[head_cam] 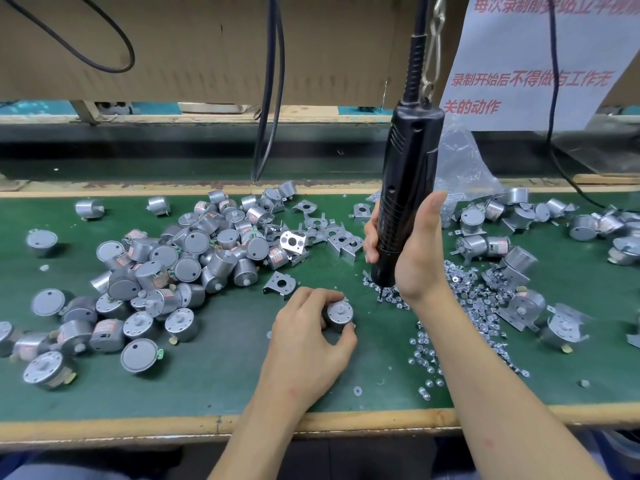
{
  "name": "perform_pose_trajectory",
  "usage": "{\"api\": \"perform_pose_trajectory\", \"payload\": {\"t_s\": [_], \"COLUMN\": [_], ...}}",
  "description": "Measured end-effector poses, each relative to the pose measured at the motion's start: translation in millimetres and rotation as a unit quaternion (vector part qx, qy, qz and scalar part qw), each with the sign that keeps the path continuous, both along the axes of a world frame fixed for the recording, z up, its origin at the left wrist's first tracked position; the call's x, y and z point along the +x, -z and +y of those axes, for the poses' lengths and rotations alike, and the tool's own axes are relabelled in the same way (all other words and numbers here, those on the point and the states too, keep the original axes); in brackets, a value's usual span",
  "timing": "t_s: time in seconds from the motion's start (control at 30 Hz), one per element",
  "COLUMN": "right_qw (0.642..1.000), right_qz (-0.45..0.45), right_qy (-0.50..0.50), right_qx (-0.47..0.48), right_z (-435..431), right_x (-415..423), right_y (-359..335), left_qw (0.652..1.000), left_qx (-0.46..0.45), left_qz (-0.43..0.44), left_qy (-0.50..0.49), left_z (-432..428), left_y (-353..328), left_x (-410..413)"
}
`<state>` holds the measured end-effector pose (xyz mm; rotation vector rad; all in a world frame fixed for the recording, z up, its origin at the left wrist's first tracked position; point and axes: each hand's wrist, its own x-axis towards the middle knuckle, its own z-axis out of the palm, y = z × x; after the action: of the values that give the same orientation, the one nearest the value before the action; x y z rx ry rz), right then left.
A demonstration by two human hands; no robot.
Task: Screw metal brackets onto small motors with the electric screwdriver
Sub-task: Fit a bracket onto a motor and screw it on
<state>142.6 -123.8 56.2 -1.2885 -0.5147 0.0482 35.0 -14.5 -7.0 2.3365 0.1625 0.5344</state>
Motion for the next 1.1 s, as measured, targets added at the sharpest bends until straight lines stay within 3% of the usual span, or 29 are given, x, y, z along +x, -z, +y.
{"api": "perform_pose_trajectory", "payload": {"t_s": [0.4,0.57,0.67,0.8,0.9,1.0,1.1], "right_qw": [1.000,1.000,1.000,0.999,0.999,0.999,0.999], "right_qz": [-0.006,-0.006,-0.007,-0.006,-0.001,-0.002,-0.002], "right_qy": [0.011,0.014,0.018,0.025,0.027,0.029,0.034], "right_qx": [0.001,0.006,0.014,0.022,0.019,0.019,0.023], "right_z": [5.1,6.0,5.6,5.8,7.0,7.0,6.5], "right_x": [1.9,3.2,3.3,2.8,2.0,0.8,-0.7], "right_y": [0.7,1.9,3.7,3.3,2.4,1.9,1.6], "left_qw": [1.000,0.986,0.971,0.960,0.955,0.961,0.981], "left_qx": [-0.005,-0.028,0.023,0.125,0.150,0.130,0.039], "left_qz": [-0.007,-0.056,0.002,0.102,0.123,0.109,0.045], "left_qy": [-0.014,-0.157,-0.236,-0.229,-0.224,-0.216,-0.184], "left_z": [-1.0,1.1,14.6,23.1,27.6,28.7,27.3], "left_y": [3.8,0.4,-1.2,-6.6,-13.6,-20.1,-21.1], "left_x": [0.4,-0.8,4.3,14.3,20.6,22.4,18.4]}}
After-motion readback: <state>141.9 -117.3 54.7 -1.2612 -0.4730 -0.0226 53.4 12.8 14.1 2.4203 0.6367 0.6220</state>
